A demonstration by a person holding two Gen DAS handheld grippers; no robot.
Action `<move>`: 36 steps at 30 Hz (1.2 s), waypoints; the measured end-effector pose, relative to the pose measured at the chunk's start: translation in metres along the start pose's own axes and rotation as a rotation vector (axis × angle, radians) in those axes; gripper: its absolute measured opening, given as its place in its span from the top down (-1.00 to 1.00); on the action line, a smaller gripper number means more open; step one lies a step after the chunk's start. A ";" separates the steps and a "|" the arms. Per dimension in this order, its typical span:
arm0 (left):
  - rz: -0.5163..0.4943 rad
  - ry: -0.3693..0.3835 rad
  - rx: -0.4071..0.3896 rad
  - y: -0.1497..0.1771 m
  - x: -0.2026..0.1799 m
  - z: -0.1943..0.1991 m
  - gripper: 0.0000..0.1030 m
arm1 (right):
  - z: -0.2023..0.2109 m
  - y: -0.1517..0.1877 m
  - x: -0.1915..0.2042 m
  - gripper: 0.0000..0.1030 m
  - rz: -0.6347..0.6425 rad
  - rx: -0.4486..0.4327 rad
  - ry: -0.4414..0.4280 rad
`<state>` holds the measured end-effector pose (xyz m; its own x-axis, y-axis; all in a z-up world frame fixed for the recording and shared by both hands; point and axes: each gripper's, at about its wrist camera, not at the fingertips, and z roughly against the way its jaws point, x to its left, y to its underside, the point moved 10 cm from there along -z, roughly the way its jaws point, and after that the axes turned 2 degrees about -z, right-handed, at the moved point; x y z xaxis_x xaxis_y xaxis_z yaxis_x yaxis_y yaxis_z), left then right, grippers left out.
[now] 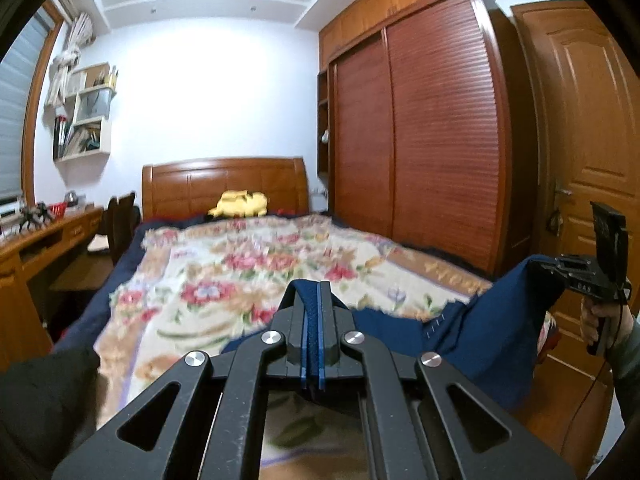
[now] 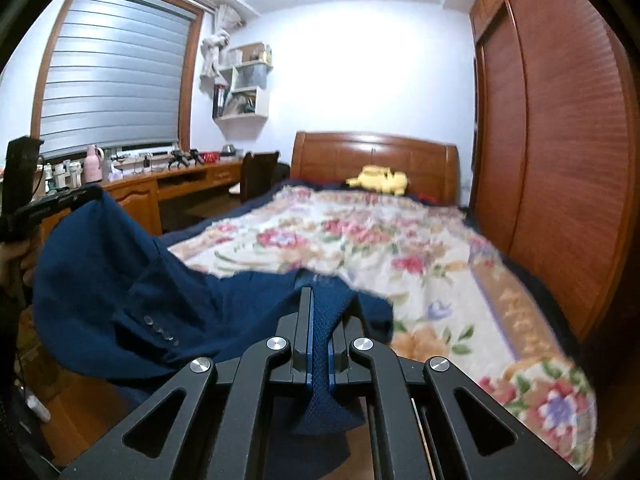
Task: Fold large clothes
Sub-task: 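Lift the hem with both tools and carry it over toward the collar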
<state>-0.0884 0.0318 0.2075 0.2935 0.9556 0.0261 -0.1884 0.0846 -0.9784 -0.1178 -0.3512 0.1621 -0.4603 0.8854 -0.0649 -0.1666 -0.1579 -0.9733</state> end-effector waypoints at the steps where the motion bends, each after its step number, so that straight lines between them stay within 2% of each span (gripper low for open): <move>1: -0.003 -0.001 -0.014 -0.008 -0.001 0.003 0.93 | 0.008 -0.006 0.000 0.92 0.004 -0.014 0.000; 6: -0.013 -0.021 -0.055 -0.036 0.004 0.004 0.93 | 0.037 -0.025 -0.007 0.92 0.006 -0.078 0.014; 11: 0.008 -0.078 -0.009 -0.031 0.031 -0.037 0.93 | 0.019 -0.023 -0.018 0.92 -0.005 -0.049 0.061; 21: 0.060 -0.228 0.202 0.043 0.107 -0.163 0.93 | -0.116 -0.012 -0.029 0.92 -0.055 0.108 0.144; 25: 0.074 -0.253 0.247 0.064 0.123 -0.195 0.93 | -0.170 -0.010 -0.038 0.92 -0.092 0.142 0.164; 30: 0.079 -0.272 0.298 0.086 0.136 -0.244 0.93 | -0.218 -0.017 -0.039 0.92 -0.113 0.177 0.190; 36: 0.106 -0.256 0.339 0.109 0.141 -0.287 0.93 | -0.281 -0.010 -0.052 0.92 -0.120 0.221 0.228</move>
<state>0.2017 0.0952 0.0453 0.0220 0.9995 0.0214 -0.5142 0.0297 -0.8572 0.1524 -0.2727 0.1134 -0.2234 0.9744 -0.0240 -0.4040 -0.1150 -0.9075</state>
